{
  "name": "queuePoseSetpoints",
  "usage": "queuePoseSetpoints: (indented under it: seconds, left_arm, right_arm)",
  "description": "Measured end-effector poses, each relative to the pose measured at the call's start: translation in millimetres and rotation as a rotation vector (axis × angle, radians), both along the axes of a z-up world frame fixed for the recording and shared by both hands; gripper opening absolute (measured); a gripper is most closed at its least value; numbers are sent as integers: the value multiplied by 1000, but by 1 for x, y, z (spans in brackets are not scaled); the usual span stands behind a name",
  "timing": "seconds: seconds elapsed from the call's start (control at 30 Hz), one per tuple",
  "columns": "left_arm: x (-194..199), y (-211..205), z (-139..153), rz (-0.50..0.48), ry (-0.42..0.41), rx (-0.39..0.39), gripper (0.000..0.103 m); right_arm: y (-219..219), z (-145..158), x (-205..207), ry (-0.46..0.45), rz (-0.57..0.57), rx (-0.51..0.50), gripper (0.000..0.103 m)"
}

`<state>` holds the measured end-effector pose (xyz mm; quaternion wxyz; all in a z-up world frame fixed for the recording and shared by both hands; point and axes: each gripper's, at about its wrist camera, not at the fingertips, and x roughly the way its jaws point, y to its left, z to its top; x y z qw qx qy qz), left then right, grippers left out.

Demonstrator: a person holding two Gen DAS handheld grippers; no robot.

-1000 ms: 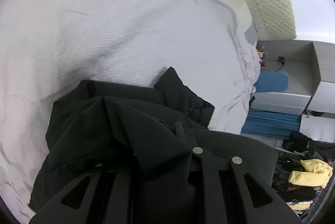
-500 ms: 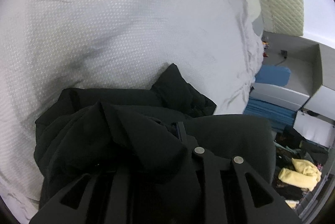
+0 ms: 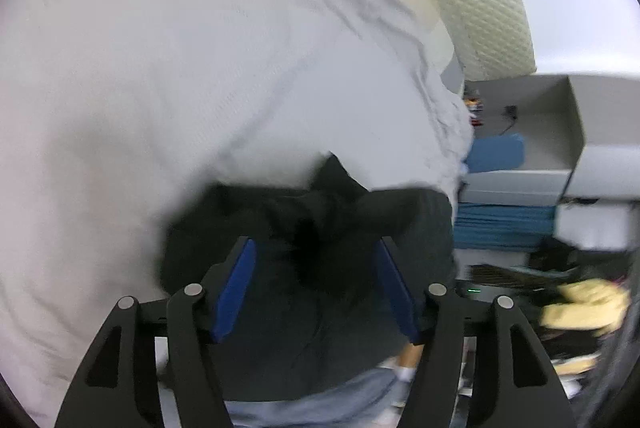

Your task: Fold large clothes

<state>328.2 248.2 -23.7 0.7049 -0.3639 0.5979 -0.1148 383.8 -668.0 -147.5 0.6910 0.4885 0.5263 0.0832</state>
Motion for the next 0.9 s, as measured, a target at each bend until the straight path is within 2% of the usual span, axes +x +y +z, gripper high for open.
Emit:
queuePoseSetpoints:
  seconds: [0.03, 0.1, 0.2, 0.27, 0.3, 0.4, 0.47, 0.57, 0.7, 0.8, 0.9]
  left_arm:
    - [-5, -1, 12, -8, -42, 37, 64]
    - [-12, -8, 31, -19, -117, 97, 64]
    - [-24, -38, 58, -56, -272, 206, 64]
    - [-30, -67, 69, -89, -375, 282, 64]
    - [-32, -82, 71, -104, -415, 313, 64]
    - [-32, -127, 70, -145, -484, 392, 64]
    - [-31, -153, 66, -160, -521, 426, 64]
    - [-26, -191, 53, -188, -563, 480, 64]
    - [-12, -227, 24, -204, -593, 532, 64]
    - [6, -245, -12, -229, -524, 527, 64]
    - [23, -256, -48, -281, -456, 556, 64]
  right_arm:
    - [0, 20, -2, -10, 28, -143, 59]
    - [10, 56, -4, -65, 80, -341, 60]
    - [33, 103, -15, -185, 85, -472, 63]
    - [57, 130, -23, -279, 99, -543, 76]
    - [69, 140, -25, -316, 111, -572, 77]
    - [122, 168, -33, -443, 165, -663, 79]
    - [153, 174, -35, -503, 200, -697, 89]
    - [196, 169, -36, -573, 262, -757, 99]
    - [240, 133, -23, -586, 299, -768, 100]
    - [260, 101, -4, -541, 326, -773, 100]
    - [269, 70, 10, -488, 370, -772, 100]
